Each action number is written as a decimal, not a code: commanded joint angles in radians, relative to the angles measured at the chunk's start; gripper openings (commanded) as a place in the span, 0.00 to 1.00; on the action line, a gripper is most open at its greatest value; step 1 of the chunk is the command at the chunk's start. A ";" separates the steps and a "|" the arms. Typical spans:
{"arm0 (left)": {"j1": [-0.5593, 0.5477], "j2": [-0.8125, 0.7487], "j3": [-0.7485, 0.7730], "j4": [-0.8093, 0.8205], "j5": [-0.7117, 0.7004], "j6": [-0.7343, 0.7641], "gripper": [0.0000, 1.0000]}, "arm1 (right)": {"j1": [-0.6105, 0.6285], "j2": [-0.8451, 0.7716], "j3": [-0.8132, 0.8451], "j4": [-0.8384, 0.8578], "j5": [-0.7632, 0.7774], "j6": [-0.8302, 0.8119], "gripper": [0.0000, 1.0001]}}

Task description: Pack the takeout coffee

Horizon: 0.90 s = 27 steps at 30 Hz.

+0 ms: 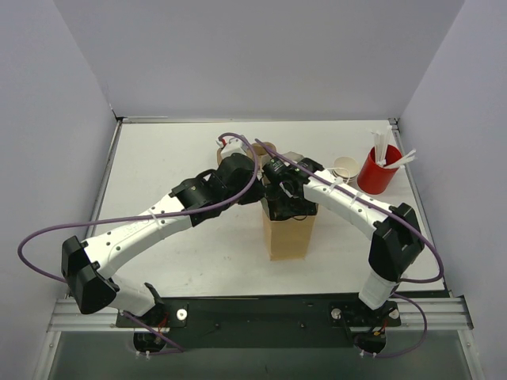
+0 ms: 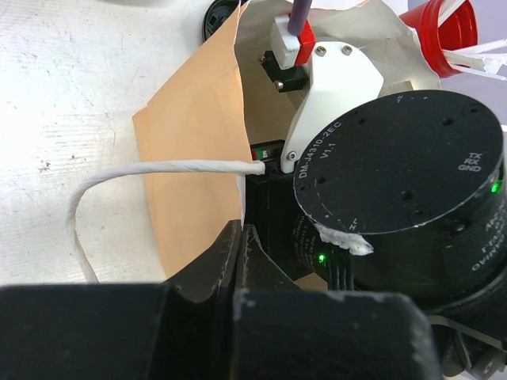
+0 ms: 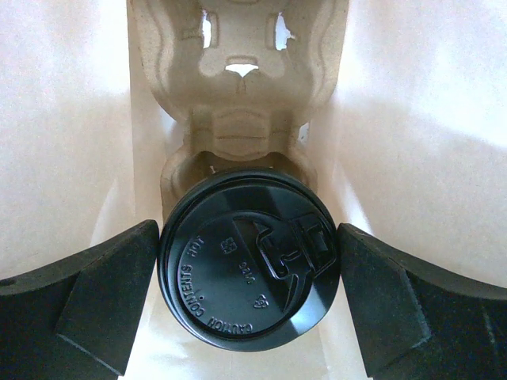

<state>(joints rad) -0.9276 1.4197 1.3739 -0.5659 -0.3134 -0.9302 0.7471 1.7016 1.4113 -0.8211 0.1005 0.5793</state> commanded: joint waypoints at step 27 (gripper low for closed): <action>-0.002 0.013 0.021 -0.049 -0.062 -0.022 0.00 | 0.054 -0.102 0.045 -0.062 0.036 0.028 0.88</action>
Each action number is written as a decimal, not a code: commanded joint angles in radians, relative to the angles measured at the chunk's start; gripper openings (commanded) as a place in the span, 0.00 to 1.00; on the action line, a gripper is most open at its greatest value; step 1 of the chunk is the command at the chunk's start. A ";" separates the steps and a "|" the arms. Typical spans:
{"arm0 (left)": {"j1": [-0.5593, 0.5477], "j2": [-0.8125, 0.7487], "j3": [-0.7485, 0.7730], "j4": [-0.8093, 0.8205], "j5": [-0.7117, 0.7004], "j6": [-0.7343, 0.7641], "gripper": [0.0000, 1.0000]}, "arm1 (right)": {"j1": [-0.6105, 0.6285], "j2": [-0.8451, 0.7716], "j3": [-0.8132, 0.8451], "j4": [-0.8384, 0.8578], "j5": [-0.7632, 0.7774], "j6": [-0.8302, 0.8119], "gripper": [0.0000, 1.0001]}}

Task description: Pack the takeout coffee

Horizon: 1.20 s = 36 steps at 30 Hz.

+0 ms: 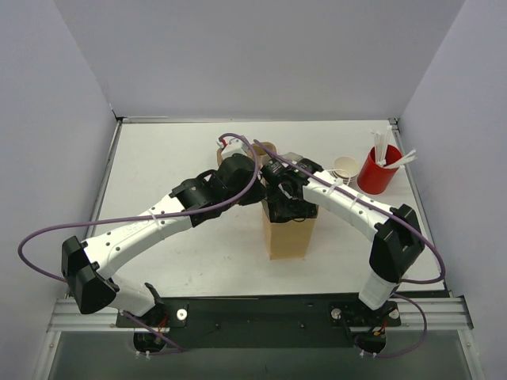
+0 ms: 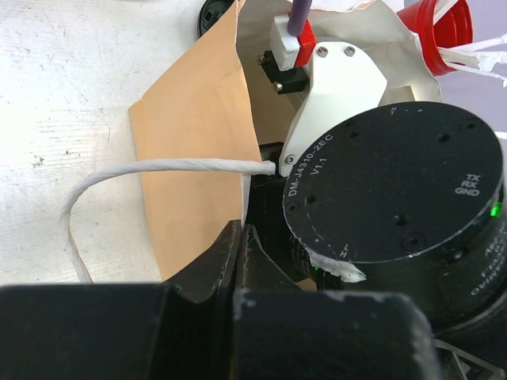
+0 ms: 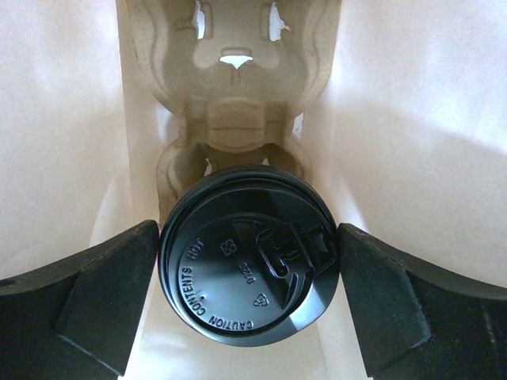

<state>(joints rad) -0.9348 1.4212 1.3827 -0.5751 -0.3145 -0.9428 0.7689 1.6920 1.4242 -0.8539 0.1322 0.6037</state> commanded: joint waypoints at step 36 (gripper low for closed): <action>-0.002 0.008 0.030 -0.023 -0.046 0.035 0.00 | 0.043 -0.115 0.031 0.010 0.014 -0.004 0.88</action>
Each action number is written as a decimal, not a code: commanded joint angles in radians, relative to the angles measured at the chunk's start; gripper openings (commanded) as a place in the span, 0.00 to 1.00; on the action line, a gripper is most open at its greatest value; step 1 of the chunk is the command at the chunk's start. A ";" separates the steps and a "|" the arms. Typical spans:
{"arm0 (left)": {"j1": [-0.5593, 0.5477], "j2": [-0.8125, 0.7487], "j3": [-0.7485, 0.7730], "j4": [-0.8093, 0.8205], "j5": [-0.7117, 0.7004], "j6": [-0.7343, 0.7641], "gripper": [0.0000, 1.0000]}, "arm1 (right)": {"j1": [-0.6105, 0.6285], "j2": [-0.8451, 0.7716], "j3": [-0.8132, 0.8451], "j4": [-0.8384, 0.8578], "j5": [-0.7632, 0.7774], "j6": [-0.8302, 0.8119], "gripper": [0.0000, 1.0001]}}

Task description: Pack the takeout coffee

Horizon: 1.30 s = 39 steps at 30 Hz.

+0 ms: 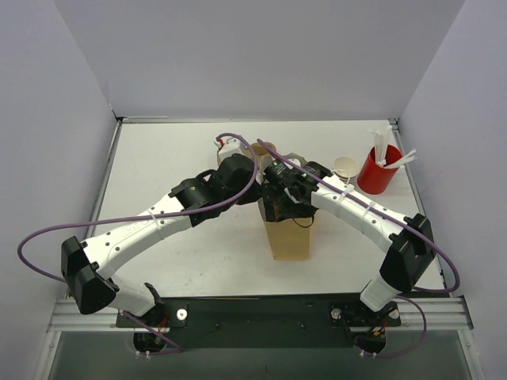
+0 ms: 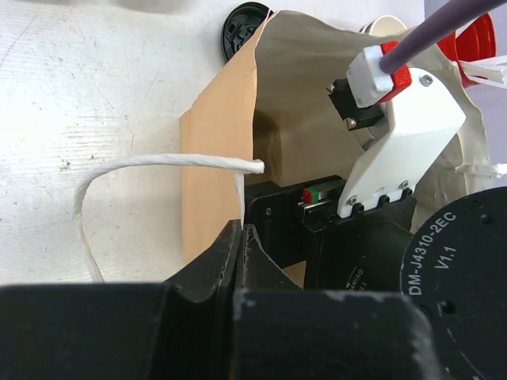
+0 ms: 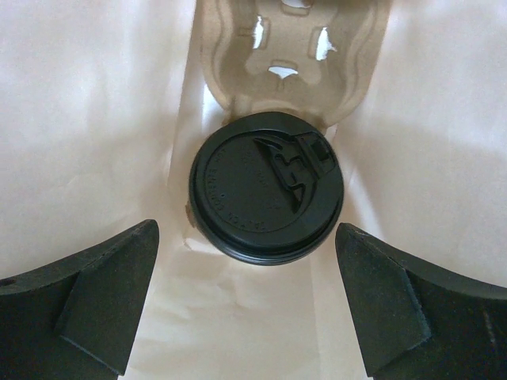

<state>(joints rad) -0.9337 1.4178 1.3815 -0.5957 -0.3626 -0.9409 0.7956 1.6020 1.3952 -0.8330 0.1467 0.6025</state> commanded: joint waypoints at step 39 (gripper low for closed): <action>-0.008 0.053 0.077 -0.038 0.036 0.071 0.00 | 0.016 -0.030 0.128 -0.029 0.005 -0.009 0.88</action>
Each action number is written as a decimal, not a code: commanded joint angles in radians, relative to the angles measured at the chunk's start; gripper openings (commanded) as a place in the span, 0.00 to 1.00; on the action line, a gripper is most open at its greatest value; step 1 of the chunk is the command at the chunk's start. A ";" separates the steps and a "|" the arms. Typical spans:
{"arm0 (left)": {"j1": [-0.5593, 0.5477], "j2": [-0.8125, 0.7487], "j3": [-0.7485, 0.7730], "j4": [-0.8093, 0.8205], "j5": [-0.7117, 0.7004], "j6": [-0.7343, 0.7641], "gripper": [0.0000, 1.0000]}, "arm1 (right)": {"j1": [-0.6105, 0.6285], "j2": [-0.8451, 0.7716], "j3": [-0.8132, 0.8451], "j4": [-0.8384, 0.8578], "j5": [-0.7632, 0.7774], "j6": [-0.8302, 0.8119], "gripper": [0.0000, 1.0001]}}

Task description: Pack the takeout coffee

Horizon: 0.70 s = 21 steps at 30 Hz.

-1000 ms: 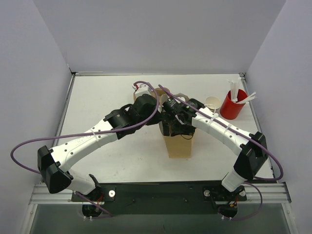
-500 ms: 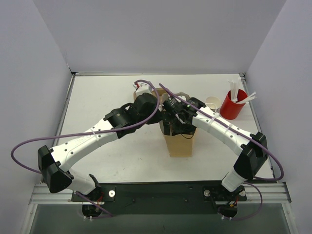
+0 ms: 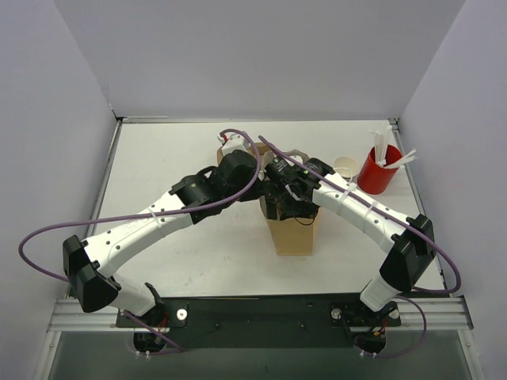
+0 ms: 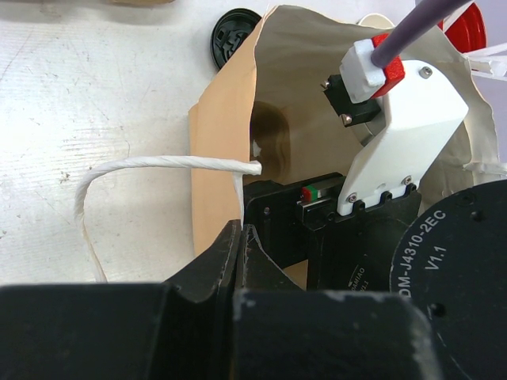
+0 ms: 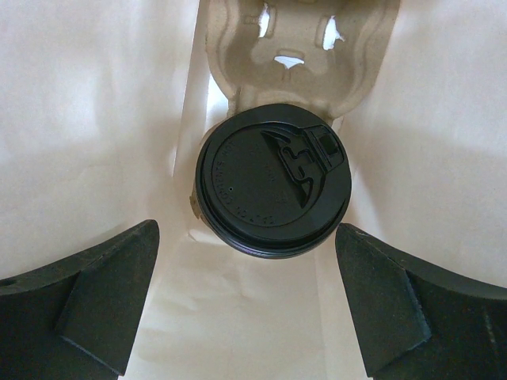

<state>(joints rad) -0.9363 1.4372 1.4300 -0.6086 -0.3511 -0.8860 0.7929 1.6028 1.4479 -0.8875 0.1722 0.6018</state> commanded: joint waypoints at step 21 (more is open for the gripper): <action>-0.013 0.058 0.084 -0.060 0.020 0.062 0.00 | 0.045 0.002 0.100 0.018 -0.011 -0.014 0.88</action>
<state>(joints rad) -0.9363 1.4574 1.4734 -0.6460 -0.3557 -0.8471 0.7948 1.6184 1.4776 -0.9047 0.1780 0.6014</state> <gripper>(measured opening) 0.025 0.879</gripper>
